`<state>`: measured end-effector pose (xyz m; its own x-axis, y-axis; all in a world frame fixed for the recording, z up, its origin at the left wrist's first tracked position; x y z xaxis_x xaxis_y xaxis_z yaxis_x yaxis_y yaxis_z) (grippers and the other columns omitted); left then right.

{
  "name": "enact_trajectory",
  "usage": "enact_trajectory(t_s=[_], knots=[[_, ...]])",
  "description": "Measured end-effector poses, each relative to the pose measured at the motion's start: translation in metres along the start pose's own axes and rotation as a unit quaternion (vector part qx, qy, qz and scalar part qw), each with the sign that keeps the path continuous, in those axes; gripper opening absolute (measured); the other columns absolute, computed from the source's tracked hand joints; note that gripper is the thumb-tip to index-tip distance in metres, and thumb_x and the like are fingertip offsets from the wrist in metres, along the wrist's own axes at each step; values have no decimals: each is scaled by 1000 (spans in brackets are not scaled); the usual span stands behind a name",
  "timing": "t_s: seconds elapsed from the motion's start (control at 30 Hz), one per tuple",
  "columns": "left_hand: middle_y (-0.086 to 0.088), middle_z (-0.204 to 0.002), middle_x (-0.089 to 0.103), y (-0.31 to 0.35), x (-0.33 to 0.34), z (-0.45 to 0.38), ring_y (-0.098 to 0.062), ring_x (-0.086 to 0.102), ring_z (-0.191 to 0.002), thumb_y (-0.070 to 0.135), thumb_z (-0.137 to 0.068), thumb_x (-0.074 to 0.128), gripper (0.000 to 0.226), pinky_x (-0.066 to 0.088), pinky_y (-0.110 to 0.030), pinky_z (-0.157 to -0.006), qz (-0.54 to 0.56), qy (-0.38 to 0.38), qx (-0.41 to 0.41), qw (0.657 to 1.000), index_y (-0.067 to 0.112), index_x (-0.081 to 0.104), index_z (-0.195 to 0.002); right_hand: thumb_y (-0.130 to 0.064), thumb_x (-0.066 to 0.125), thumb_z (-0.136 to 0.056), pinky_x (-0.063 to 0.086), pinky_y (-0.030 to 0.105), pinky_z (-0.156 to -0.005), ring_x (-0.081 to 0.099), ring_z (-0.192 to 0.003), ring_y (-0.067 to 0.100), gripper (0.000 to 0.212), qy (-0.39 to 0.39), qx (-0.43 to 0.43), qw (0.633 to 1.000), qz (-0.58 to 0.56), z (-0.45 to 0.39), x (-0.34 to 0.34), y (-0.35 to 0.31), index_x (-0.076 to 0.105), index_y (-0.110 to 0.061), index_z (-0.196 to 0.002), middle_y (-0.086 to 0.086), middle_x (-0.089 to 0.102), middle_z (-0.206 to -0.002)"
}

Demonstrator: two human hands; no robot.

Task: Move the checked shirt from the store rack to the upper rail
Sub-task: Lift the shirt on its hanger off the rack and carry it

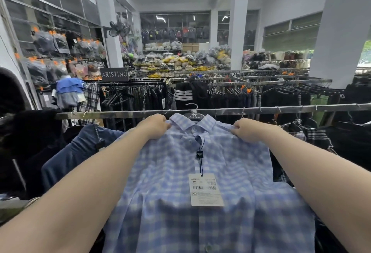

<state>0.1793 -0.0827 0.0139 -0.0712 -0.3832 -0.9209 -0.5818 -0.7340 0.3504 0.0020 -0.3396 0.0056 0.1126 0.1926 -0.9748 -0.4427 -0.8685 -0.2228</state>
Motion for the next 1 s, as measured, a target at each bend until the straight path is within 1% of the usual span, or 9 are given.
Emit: enact_trajectory(t_s=[0.1, 0.17, 0.3, 0.37, 0.57, 0.7, 0.77, 0.83, 1.0], knots=[[-8, -96, 65, 6, -11, 5, -30, 60, -87, 42, -103, 46, 32, 43, -36, -69, -10, 34, 5, 999, 13, 60, -95, -33, 41, -104, 48, 45, -90, 61, -98, 34, 33, 54, -14, 998, 9, 2, -10, -5, 62, -8, -107, 16, 66, -108], [-7, -98, 65, 10, -22, 10, -30, 60, -88, 42, -103, 43, 31, 47, -39, -72, -12, 65, 8, 998, 15, 60, -100, -33, 41, -105, 49, 47, -89, 60, -94, 33, 26, 82, -28, 996, -7, 7, -20, -7, 58, -13, -103, 11, 65, -106], [-8, -97, 65, 22, -51, 24, -29, 59, -83, 38, -104, 39, 29, 44, -40, -70, -32, 147, 21, 988, 19, 54, -87, -32, 44, -104, 51, 45, -78, 60, -84, 29, 21, 163, -59, 984, -30, 18, -47, -14, 56, -14, -104, 10, 65, -101], [-10, -102, 64, 30, -71, 33, -32, 59, -87, 35, -104, 37, 28, 46, -43, -75, -50, 196, 32, 979, 18, 54, -91, -30, 46, -103, 51, 46, -81, 59, -89, 32, 20, 209, -77, 974, -44, 25, -63, -19, 57, -13, -104, 12, 64, -105], [-13, -98, 65, 53, -136, 71, -29, 58, -82, 32, -105, 40, 30, 53, -45, -78, -60, 344, 82, 933, 10, 59, -98, -20, 49, -99, 48, 49, -87, 58, -102, 40, 24, 336, -144, 926, -89, 51, -112, -38, 60, -8, -117, 22, 62, -112], [-17, -102, 65, 68, -180, 98, -27, 54, -80, 29, -105, 41, 29, 41, -36, -70, -82, 424, 112, 895, 10, 62, -107, -15, 52, -97, 45, 50, -95, 54, -112, 43, 33, 412, -170, 889, -102, 69, -148, -49, 57, -5, -129, 28, 60, -120], [-18, -104, 65, 75, -200, 110, -32, 59, -87, 30, -104, 42, 28, 47, -41, -76, -83, 448, 135, 880, 11, 62, -109, -14, 53, -96, 42, 51, -98, 53, -114, 44, 34, 442, -184, 871, -108, 78, -166, -53, 58, -6, -129, 28, 60, -122], [-18, -106, 65, 79, -218, 122, -36, 60, -92, 32, -103, 44, 29, 50, -46, -81, -83, 473, 144, 865, 12, 62, -113, -16, 53, -97, 41, 53, -99, 52, -114, 44, 32, 473, -201, 850, -115, 86, -183, -58, 58, -8, -128, 27, 60, -122], [-21, -106, 64, 90, -252, 148, -40, 59, -95, 27, -102, 47, 28, 48, -47, -80, -91, 529, 164, 827, 9, 64, -116, -27, 51, -99, 40, 52, -100, 52, -114, 42, 32, 520, -236, 809, -136, 103, -215, -70, 58, -12, -127, 22, 60, -120]])
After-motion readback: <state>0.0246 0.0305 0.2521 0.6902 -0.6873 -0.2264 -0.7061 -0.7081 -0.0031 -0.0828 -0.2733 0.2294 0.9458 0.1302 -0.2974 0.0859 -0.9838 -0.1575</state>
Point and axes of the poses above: each hand's wrist, its own z-axis away from the middle knuckle, its own x-axis out of the palm, y = z × x, the point moved 3 cm from there along -z, towards the middle knuckle
